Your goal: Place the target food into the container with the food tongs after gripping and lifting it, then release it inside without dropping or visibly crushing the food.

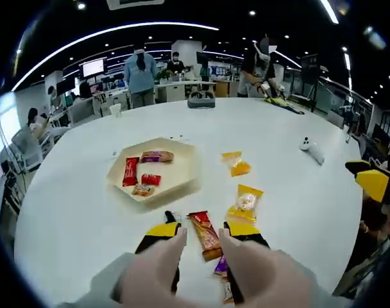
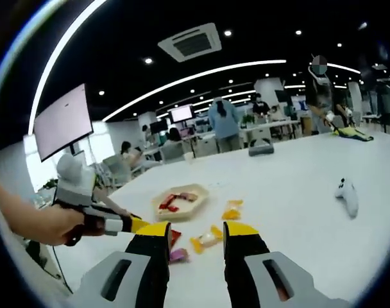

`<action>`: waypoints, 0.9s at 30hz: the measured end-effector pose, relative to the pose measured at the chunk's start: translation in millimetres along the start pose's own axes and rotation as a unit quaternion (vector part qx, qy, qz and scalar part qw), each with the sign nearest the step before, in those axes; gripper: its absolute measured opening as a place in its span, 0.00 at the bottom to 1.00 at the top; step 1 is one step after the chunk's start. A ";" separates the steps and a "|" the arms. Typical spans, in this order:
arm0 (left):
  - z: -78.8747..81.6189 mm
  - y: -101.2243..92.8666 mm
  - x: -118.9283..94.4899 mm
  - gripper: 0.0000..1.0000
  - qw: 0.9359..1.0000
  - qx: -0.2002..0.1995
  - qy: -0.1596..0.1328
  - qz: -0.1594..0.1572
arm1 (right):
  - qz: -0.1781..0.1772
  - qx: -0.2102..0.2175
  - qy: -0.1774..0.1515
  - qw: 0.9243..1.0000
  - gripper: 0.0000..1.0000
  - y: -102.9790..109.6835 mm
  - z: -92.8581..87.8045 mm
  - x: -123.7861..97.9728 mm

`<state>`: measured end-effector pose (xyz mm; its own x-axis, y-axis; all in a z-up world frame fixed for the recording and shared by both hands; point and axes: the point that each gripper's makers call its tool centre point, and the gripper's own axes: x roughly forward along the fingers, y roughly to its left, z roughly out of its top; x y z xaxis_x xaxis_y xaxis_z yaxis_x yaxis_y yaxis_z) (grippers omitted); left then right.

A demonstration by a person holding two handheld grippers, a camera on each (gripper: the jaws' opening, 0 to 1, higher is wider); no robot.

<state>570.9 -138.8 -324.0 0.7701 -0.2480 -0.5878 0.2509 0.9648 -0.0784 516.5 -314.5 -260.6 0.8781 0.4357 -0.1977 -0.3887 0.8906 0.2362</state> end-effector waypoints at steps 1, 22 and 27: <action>1.5 0.5 -0.6 0.25 1.000 -0.010 0.000 0.000 | 0.005 -0.001 0.002 1.000 0.32 -0.3 -2.1 1.7; -7.7 -12.8 37.9 0.25 0.998 -0.044 0.031 0.044 | 0.021 -0.030 -0.010 0.999 0.44 -29.7 7.3 -3.6; -19.1 -7.6 45.6 0.25 0.996 -0.032 0.044 0.069 | 0.023 -0.005 -0.009 1.000 0.44 -38.1 5.9 -4.2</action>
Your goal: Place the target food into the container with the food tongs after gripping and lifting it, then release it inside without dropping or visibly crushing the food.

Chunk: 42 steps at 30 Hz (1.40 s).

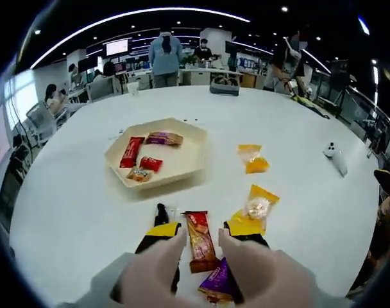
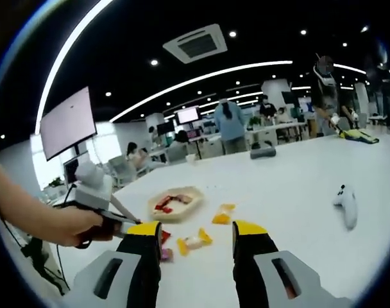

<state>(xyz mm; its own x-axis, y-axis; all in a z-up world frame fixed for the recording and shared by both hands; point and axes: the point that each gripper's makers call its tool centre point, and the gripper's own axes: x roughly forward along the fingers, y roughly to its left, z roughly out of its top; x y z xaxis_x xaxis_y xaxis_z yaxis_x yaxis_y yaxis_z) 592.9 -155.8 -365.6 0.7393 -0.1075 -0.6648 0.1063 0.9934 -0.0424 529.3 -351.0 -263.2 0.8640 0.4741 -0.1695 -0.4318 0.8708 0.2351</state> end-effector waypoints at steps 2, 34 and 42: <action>-0.5 0.5 0.3 0.25 1.000 -0.003 0.000 0.003 | 0.014 -0.014 0.003 1.000 0.44 4.9 -1.5 -2.6; -12.4 -4.5 31.3 0.20 0.999 0.034 0.015 -0.018 | 0.025 -0.006 0.053 0.998 0.42 6.7 -30.1 -4.8; -14.0 -5.8 29.5 0.19 0.999 0.041 0.008 -0.032 | 0.028 -0.001 0.051 0.998 0.41 13.7 -31.9 -6.0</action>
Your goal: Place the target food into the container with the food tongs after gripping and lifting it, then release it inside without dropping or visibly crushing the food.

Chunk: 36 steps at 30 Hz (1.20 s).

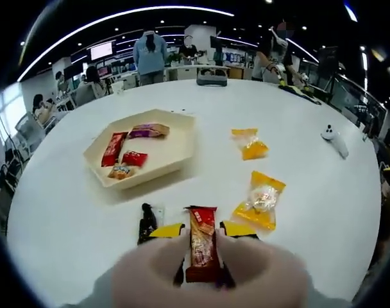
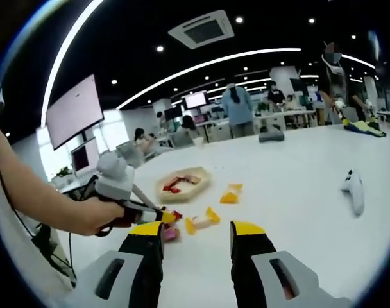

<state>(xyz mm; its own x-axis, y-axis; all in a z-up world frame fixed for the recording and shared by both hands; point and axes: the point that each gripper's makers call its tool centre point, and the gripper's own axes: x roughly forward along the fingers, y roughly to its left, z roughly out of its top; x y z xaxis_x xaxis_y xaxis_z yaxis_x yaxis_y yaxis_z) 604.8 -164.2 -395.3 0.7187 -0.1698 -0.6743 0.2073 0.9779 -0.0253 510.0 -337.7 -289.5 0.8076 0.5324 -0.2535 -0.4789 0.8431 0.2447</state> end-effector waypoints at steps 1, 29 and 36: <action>0.0 0.0 0.2 0.19 1.000 0.010 0.001 -0.001 | 0.001 -0.002 0.000 1.000 0.40 1.4 -0.2 -1.0; 0.4 -3.5 -2.5 0.19 0.992 0.075 -0.049 -0.091 | -0.076 -0.055 0.015 0.995 0.37 21.6 30.9 28.6; 0.4 -4.4 -2.7 0.19 0.990 0.080 -0.060 -0.101 | -0.074 -0.035 0.037 0.996 0.38 24.8 10.8 42.0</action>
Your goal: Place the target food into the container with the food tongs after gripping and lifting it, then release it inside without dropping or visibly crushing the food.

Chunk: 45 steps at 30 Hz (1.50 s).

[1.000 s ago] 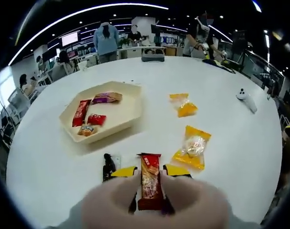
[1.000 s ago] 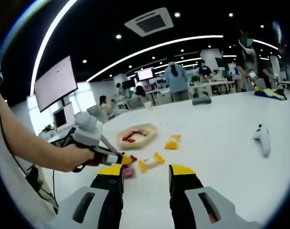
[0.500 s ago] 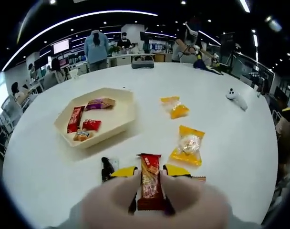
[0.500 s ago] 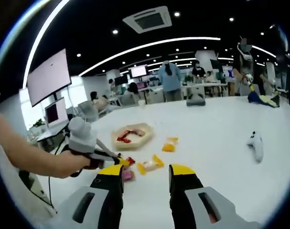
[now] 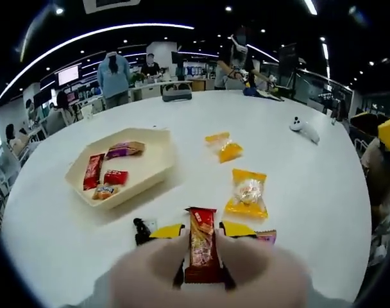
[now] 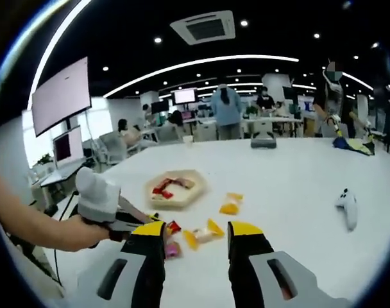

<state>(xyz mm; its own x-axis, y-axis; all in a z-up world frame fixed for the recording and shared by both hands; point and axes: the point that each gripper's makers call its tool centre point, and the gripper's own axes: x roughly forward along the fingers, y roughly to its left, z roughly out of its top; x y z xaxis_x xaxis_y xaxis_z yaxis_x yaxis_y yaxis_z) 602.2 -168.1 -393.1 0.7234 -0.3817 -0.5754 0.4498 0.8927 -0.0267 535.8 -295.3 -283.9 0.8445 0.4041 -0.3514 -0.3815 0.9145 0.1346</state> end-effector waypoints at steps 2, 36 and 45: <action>0.1 0.5 0.6 0.19 1.000 -0.006 -0.005 0.004 | 0.009 -0.001 -0.005 1.000 0.38 0.9 2.6 2.7; 28.7 -3.4 -20.7 0.19 0.999 0.000 -0.017 -0.030 | -0.012 0.002 -0.045 0.999 0.38 6.4 20.0 -22.0; 55.3 14.7 -34.3 0.19 0.998 -0.009 -0.046 -0.039 | -0.007 0.006 -0.049 0.999 0.38 7.1 27.4 -12.4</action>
<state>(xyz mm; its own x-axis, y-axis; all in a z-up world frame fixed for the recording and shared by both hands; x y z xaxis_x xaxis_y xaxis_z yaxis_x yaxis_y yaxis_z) 613.0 -155.1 -328.5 0.7319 -0.4703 -0.4932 0.4985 0.8629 -0.0832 533.0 -293.3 -253.2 0.8827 0.3908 -0.2608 -0.3654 0.9200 0.1416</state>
